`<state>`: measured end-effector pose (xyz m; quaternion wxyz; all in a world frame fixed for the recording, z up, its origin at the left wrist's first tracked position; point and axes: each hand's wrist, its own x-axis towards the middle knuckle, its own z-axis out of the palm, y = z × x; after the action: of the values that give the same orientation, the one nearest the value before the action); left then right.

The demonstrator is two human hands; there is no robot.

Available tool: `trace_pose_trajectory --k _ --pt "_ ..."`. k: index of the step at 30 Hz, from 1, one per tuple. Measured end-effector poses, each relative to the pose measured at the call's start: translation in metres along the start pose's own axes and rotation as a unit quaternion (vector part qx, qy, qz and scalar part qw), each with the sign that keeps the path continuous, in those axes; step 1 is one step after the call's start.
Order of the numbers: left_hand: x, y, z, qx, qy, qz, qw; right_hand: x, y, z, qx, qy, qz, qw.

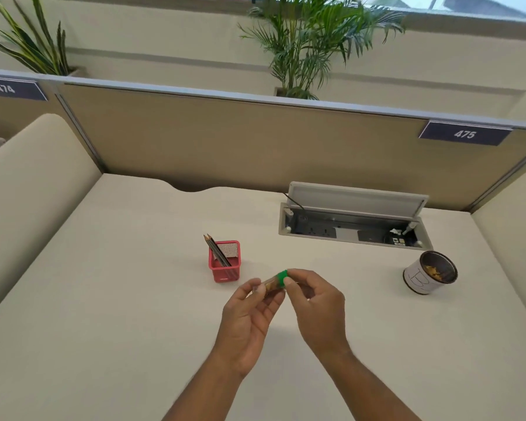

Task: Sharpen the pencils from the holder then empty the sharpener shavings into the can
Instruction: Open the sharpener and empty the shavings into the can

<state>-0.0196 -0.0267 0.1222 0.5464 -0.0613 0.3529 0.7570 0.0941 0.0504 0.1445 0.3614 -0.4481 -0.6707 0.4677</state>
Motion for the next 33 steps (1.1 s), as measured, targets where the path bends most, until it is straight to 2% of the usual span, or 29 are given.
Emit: trace_pose_trajectory --k 7,12,14,18,21,23,25,29,33 --pt "-0.009 -0.02 0.011 0.013 -0.027 -0.025 0.999 -0.001 0.006 -0.031 -0.038 -0.013 -0.028 0.999" --pt "-0.012 -0.037 0.017 0.148 -0.053 -0.033 0.987 0.0 0.007 -0.064 -0.043 -0.048 -0.014 0.998" --pt "-0.016 -0.044 0.021 0.25 -0.07 -0.005 0.966 0.001 0.009 -0.079 -0.084 -0.065 -0.023 0.994" --pt "-0.023 -0.058 0.032 0.449 -0.111 0.078 0.883 -0.002 0.005 -0.103 -0.168 -0.1 -0.043 0.98" --pt "-0.023 -0.072 0.04 0.544 -0.164 0.133 0.812 -0.003 -0.005 -0.12 -0.247 -0.153 -0.05 0.956" --pt "-0.023 -0.083 0.045 0.574 -0.194 0.159 0.78 -0.002 -0.011 -0.133 -0.295 -0.188 -0.04 0.936" --pt "-0.025 -0.095 0.052 0.581 -0.212 0.172 0.767 -0.002 -0.012 -0.146 -0.31 -0.207 -0.035 0.927" --pt "-0.032 -0.121 0.069 0.566 -0.236 0.167 0.772 0.002 -0.012 -0.172 -0.303 -0.228 -0.051 0.924" --pt "-0.037 -0.148 0.084 0.567 -0.223 0.207 0.765 0.006 -0.009 -0.198 -0.308 -0.248 -0.063 0.916"
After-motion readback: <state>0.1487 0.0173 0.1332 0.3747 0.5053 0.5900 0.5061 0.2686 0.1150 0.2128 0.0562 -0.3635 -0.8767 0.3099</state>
